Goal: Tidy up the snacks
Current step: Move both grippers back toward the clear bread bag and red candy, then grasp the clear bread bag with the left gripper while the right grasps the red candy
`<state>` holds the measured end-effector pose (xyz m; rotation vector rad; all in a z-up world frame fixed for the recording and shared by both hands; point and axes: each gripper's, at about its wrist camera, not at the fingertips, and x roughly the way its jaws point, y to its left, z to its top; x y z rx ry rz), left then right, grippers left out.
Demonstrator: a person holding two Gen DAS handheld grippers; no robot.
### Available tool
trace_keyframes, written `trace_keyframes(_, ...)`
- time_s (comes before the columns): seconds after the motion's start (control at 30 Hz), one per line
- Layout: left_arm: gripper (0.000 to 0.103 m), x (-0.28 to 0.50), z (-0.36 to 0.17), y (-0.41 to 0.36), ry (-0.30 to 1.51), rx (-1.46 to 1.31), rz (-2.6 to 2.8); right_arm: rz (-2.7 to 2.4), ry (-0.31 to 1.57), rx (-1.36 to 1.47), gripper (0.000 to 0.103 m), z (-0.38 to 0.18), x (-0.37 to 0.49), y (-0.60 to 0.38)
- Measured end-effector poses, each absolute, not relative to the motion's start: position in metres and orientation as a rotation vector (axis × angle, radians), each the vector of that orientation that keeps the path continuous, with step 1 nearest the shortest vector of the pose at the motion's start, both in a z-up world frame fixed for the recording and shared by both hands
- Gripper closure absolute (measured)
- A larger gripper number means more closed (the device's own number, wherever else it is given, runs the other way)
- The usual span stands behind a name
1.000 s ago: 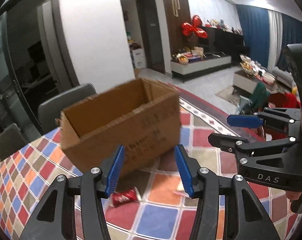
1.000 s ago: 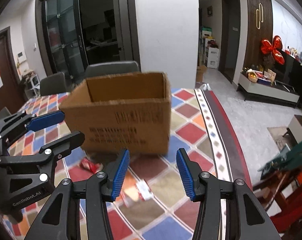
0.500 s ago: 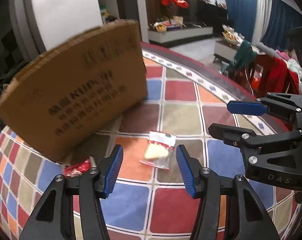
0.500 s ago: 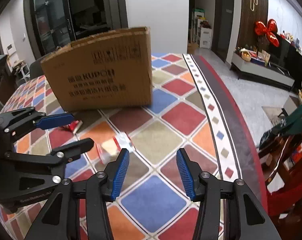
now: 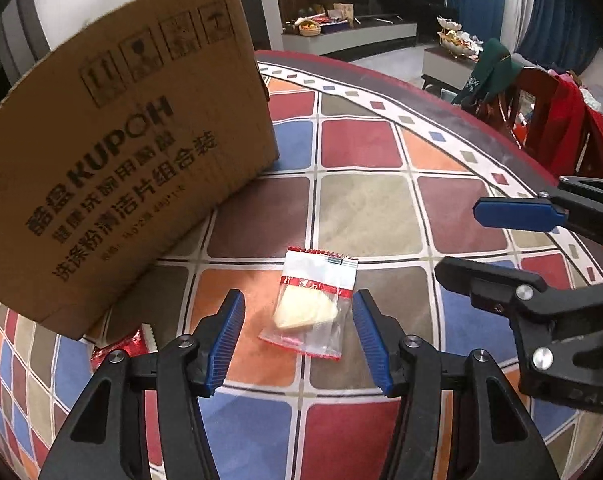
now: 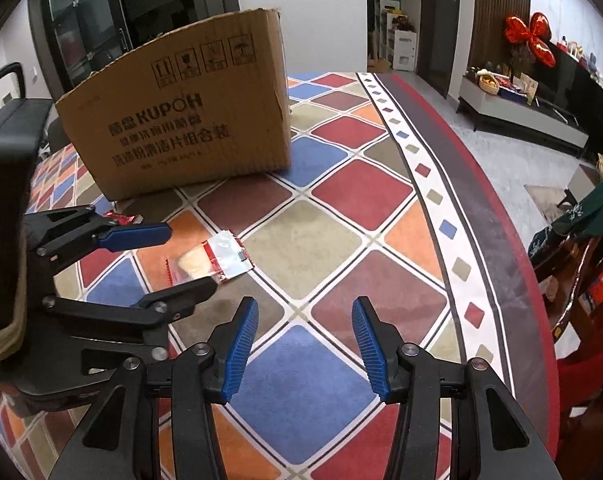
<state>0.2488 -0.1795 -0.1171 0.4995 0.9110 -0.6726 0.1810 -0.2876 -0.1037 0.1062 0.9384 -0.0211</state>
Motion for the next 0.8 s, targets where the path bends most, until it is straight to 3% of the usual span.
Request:
trace_keyframes(0.13,0.048,0.250,-0.121,-0.180,0.910,0.491,-0.668,-0.022,0.945,0.104,0.053,-0.105,0.183,-0.287)
trace_keyframes(0.23,0.063,0.251,-0.120,-0.178,0.924,0.458,-0.679,-0.023,0.945,0.103,0.053,-0.105,0.183,-0.288)
trace_keyframes(0.3,0.064,0.251,-0.119,-0.177,0.926,0.444,-0.675,-0.023,0.945,0.103,0.053,-0.105,0.183,-0.288)
trace_keyframes(0.8,0.065,0.221,-0.089,-0.094,0.898,0.220,-0.425,0.124,0.928,0.040,0.053,-0.096,0.193,-0.254)
